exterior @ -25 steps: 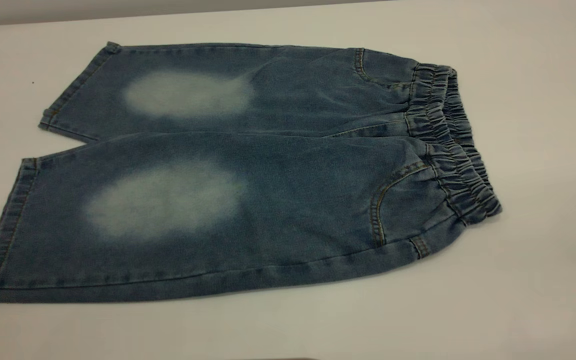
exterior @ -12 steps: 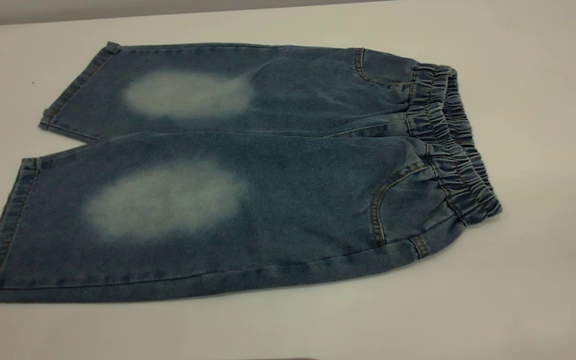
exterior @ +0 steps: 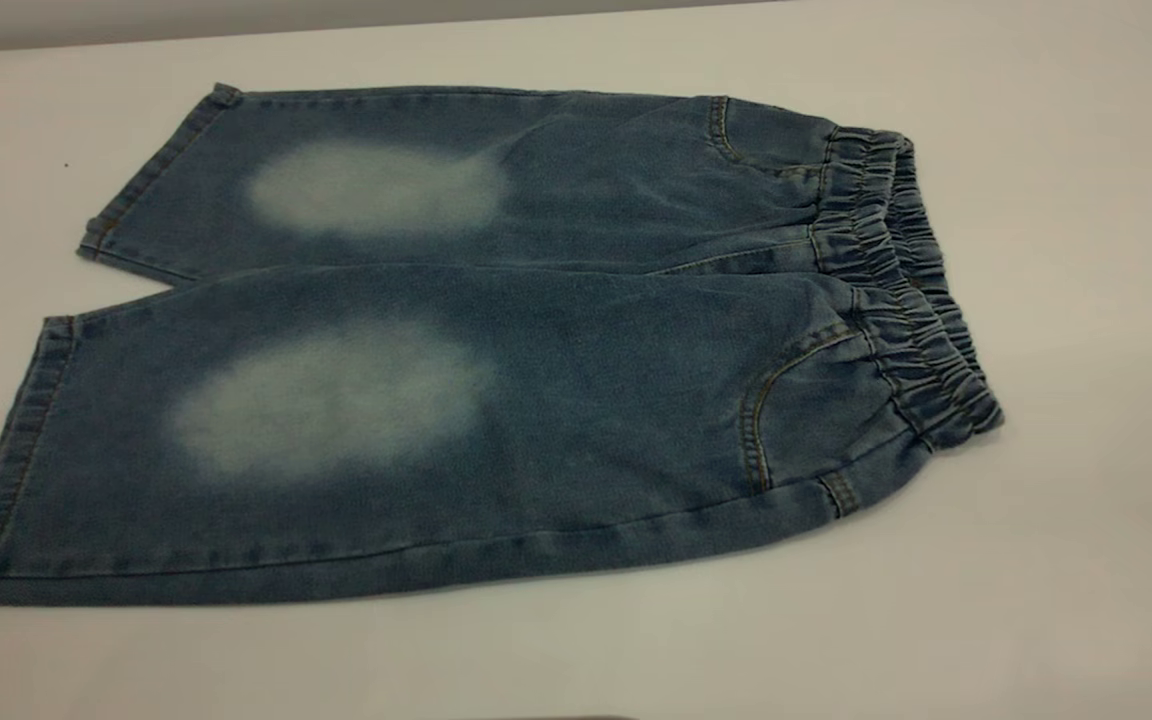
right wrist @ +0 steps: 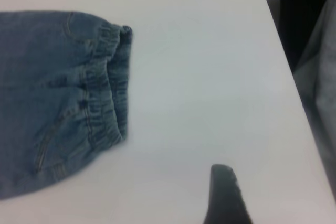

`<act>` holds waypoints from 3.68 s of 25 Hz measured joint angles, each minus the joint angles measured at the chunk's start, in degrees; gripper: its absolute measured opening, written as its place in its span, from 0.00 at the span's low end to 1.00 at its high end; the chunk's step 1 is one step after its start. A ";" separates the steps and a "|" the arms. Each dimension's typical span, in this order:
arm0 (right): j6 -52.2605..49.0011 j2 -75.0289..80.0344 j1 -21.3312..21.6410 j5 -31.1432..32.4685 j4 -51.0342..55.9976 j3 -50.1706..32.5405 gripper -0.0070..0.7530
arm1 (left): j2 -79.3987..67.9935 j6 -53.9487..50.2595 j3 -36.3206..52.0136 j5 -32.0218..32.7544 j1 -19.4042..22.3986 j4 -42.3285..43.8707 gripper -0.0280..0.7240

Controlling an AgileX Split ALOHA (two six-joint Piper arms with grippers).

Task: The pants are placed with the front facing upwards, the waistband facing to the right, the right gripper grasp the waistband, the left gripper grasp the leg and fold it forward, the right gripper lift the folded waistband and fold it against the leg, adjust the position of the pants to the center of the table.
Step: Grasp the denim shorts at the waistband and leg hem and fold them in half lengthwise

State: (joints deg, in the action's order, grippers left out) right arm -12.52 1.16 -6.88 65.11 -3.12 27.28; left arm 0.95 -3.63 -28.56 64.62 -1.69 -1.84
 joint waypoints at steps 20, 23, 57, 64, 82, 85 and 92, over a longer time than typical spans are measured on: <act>26.44 60.82 0.00 -26.77 39.16 1.16 0.70 | -55.43 15.45 -7.11 -20.45 0.00 -0.20 0.75; 35.99 70.31 0.00 -31.59 48.92 1.15 0.70 | -61.75 15.89 -7.87 -22.76 0.00 -2.01 0.76; 96.07 121.14 6.29 -24.74 107.07 8.94 0.69 | -78.30 35.06 -15.10 -27.15 0.00 -25.43 0.77; 101.09 121.69 6.29 -25.20 107.42 9.74 0.68 | -78.30 35.06 -15.10 -27.21 0.00 -25.43 0.77; 111.05 122.25 6.35 -14.79 107.64 10.36 0.67 | -78.30 35.06 -15.10 -27.26 0.00 -25.57 0.77; 111.23 122.25 6.35 -17.14 107.64 10.36 0.65 | -78.30 35.06 -15.10 -27.26 0.00 -26.37 0.77; 110.85 122.25 6.35 -20.75 107.64 10.36 0.62 | -78.30 35.06 -15.10 -27.26 0.00 -26.64 0.77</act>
State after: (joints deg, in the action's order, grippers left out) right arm 98.33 123.41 -0.53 44.36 104.52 37.64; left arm -77.35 31.43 -43.66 37.36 -1.69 -28.47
